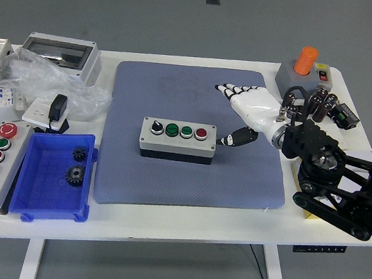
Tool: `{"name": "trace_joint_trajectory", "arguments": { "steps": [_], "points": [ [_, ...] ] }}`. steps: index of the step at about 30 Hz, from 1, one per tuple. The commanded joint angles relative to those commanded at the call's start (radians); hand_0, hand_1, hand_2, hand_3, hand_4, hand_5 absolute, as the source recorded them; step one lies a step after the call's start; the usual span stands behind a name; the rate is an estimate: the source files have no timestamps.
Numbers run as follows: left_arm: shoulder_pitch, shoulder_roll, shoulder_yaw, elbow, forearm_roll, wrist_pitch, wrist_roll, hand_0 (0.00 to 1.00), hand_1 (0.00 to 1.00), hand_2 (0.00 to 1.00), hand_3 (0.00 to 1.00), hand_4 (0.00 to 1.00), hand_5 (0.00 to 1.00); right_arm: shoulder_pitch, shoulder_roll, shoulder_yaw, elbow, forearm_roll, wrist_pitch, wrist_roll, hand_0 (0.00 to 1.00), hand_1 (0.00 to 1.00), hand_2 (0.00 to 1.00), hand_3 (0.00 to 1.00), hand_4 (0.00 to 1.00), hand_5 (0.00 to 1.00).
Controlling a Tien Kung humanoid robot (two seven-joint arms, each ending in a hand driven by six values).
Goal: Pick up the button,place it on the desk,press the button,press the button
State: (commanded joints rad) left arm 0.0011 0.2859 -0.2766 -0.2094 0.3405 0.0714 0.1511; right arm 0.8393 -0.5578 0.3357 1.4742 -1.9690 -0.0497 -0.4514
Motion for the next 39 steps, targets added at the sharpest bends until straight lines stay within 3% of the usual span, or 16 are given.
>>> {"name": "trace_joint_trajectory", "arguments": {
  "steps": [3,4,9,10,15,16,23,39],
  "points": [
    [-0.001,0.002,-0.002,0.0,0.002,0.001,-0.001,0.618,0.628,0.561,0.596,0.578,0.327,0.003,-0.033,0.005,0.085,0.03,0.077,-0.081,0.788,0.868,0.998,0.998,0.998,0.526],
    [-0.001,0.002,-0.002,0.0,0.002,0.001,-0.001,0.619,0.626,0.561,0.595,0.572,0.321,0.006,-0.038,0.003,0.108,0.037,0.097,-0.102,0.728,0.776,0.84,0.998,0.922,0.423],
    [-0.003,0.004,0.0,0.0,0.0,0.001,-0.002,0.619,0.626,0.561,0.595,0.572,0.321,0.025,-0.024,-0.033,0.217,0.084,0.176,-0.178,0.728,0.776,0.84,0.998,0.922,0.423],
    [-0.003,0.003,0.001,0.0,-0.001,0.001,-0.002,0.618,0.626,0.561,0.596,0.569,0.319,0.029,-0.016,-0.041,0.227,0.092,0.178,-0.181,0.622,0.644,0.556,0.998,0.603,0.119],
    [-0.003,0.002,0.005,0.0,-0.004,0.001,-0.001,0.618,0.626,0.561,0.596,0.569,0.319,0.042,0.032,-0.076,0.223,0.114,0.174,-0.184,0.622,0.644,0.556,0.998,0.603,0.119],
    [-0.003,0.002,0.006,0.0,-0.004,0.001,-0.001,0.618,0.626,0.561,0.596,0.568,0.318,0.043,0.038,-0.08,0.217,0.117,0.173,-0.183,0.562,0.566,0.317,0.998,0.402,0.002],
    [-0.001,0.001,0.007,0.001,-0.005,0.0,0.0,0.618,0.625,0.561,0.596,0.567,0.316,0.045,0.065,-0.103,0.158,0.129,0.171,-0.18,0.556,0.546,0.308,0.998,0.386,0.002],
    [-0.003,0.001,0.005,0.0,-0.003,0.001,-0.002,0.618,0.625,0.56,0.595,0.566,0.318,0.077,0.062,-0.177,0.153,0.135,0.172,-0.186,0.538,0.529,0.303,0.998,0.376,0.002]
  ]
}}
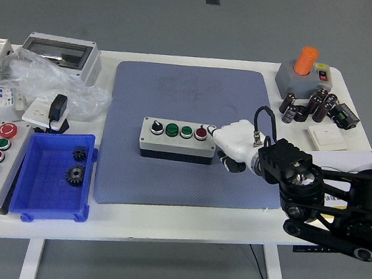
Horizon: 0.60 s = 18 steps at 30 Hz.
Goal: Pick up the button,place it on the desk,press the button,press the button
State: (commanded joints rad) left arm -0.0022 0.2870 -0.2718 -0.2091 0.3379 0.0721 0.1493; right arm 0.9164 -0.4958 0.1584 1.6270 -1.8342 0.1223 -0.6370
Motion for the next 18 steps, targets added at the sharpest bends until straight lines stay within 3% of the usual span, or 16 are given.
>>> {"name": "trace_joint_trajectory", "arguments": {
  "steps": [18],
  "points": [
    [-0.001,0.0,-0.006,-0.001,0.007,0.001,0.0,0.619,0.626,0.56,0.594,0.566,0.319,0.002,0.005,-0.045,-0.012,0.031,0.017,0.005,0.513,0.515,0.3,0.998,0.377,0.002]
  ]
}}
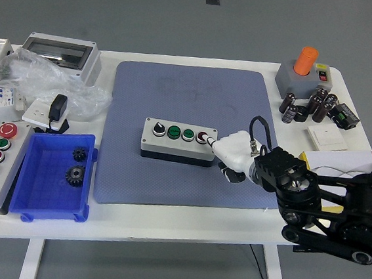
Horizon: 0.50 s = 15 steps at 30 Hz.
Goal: Pick up the button,place it on the desk,press the button,press the button
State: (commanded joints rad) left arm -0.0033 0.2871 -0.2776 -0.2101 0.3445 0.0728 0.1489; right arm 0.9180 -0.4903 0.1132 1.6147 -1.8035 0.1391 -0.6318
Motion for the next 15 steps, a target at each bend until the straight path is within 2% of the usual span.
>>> {"name": "trace_joint_trajectory", "arguments": {
  "steps": [3,7,9,12,13,15],
  "points": [
    [0.0,0.0,0.0,0.0,0.0,0.0,0.0,0.619,0.627,0.56,0.595,0.566,0.321,-0.002,-0.009,0.039,0.01,-0.017,-0.057,0.037,0.509,0.51,0.299,0.998,0.378,0.002],
    [0.001,0.0,0.002,0.0,-0.001,-0.001,0.0,0.618,0.628,0.561,0.594,0.566,0.324,-0.008,-0.037,0.121,0.042,-0.01,-0.145,0.109,0.508,0.506,0.299,0.99,0.379,0.002],
    [0.001,0.001,0.001,0.0,0.0,-0.001,0.0,0.618,0.628,0.561,0.594,0.566,0.324,-0.018,-0.055,0.163,0.063,0.009,-0.174,0.13,0.508,0.506,0.299,0.99,0.379,0.002],
    [0.0,0.001,-0.001,0.0,0.001,-0.001,0.0,0.618,0.628,0.561,0.594,0.566,0.324,-0.04,-0.082,0.224,0.088,0.038,-0.172,0.136,0.508,0.506,0.299,0.99,0.379,0.002],
    [0.0,0.002,0.0,0.0,0.001,-0.002,0.0,0.618,0.628,0.56,0.594,0.567,0.325,-0.053,-0.091,0.251,0.096,0.05,-0.168,0.138,0.566,0.586,0.371,0.919,0.518,0.049],
    [-0.001,0.002,0.005,0.0,-0.001,-0.002,0.0,0.618,0.628,0.56,0.594,0.567,0.325,-0.077,-0.101,0.293,0.103,0.066,-0.168,0.147,0.566,0.586,0.371,0.919,0.518,0.049]
  ]
}}
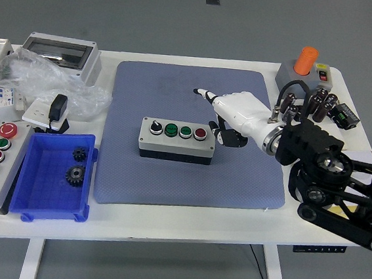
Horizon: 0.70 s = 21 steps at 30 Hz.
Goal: Pick up the button,place it on the desk,press the button,press the button
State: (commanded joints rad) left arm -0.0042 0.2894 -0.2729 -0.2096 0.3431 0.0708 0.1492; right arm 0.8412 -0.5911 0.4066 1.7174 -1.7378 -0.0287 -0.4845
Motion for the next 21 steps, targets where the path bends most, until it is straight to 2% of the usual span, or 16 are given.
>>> {"name": "trace_joint_trajectory", "arguments": {
  "steps": [3,4,9,10,11,15,16,18,21],
  "points": [
    [-0.004,0.002,0.006,0.0,-0.001,-0.001,0.0,0.618,0.628,0.56,0.594,0.567,0.325,-0.052,0.004,0.069,-0.01,0.016,-0.04,0.036,0.566,0.586,0.371,0.919,0.518,0.049],
    [-0.006,0.004,0.007,0.0,0.001,-0.001,-0.001,0.618,0.628,0.561,0.594,0.567,0.325,-0.077,0.011,0.101,-0.019,0.024,-0.066,0.058,0.72,0.64,0.574,0.82,0.809,0.284],
    [-0.021,0.014,-0.011,-0.003,0.029,-0.002,-0.004,0.618,0.628,0.561,0.594,0.567,0.325,-0.199,0.059,0.256,-0.063,0.117,-0.2,0.186,0.72,0.64,0.574,0.82,0.809,0.284],
    [-0.023,0.016,-0.017,-0.004,0.037,-0.002,-0.004,0.618,0.628,0.56,0.595,0.567,0.325,-0.225,0.068,0.29,-0.069,0.144,-0.227,0.217,0.701,0.633,0.596,0.793,0.833,0.344],
    [-0.024,0.017,-0.023,-0.005,0.045,-0.002,-0.005,0.618,0.628,0.56,0.595,0.567,0.325,-0.255,0.077,0.331,-0.072,0.175,-0.258,0.252,0.701,0.633,0.596,0.793,0.833,0.344],
    [-0.018,0.015,-0.035,-0.007,0.057,-0.002,-0.004,0.618,0.628,0.56,0.595,0.567,0.325,-0.366,0.086,0.477,-0.08,0.295,-0.36,0.382,0.701,0.633,0.596,0.793,0.833,0.344],
    [-0.013,0.014,-0.034,-0.007,0.055,-0.002,-0.003,0.618,0.629,0.562,0.595,0.568,0.325,-0.395,0.082,0.516,-0.086,0.328,-0.381,0.417,0.698,0.659,0.68,0.787,0.858,0.406],
    [-0.006,0.01,-0.028,-0.006,0.046,-0.002,-0.002,0.618,0.629,0.562,0.595,0.568,0.325,-0.447,0.075,0.587,-0.096,0.387,-0.406,0.478,0.698,0.659,0.68,0.787,0.858,0.406],
    [-0.001,0.005,-0.024,-0.005,0.04,-0.003,0.0,0.618,0.629,0.562,0.595,0.568,0.325,-0.518,0.07,0.688,-0.111,0.473,-0.41,0.565,0.698,0.659,0.68,0.787,0.858,0.406]
  ]
}}
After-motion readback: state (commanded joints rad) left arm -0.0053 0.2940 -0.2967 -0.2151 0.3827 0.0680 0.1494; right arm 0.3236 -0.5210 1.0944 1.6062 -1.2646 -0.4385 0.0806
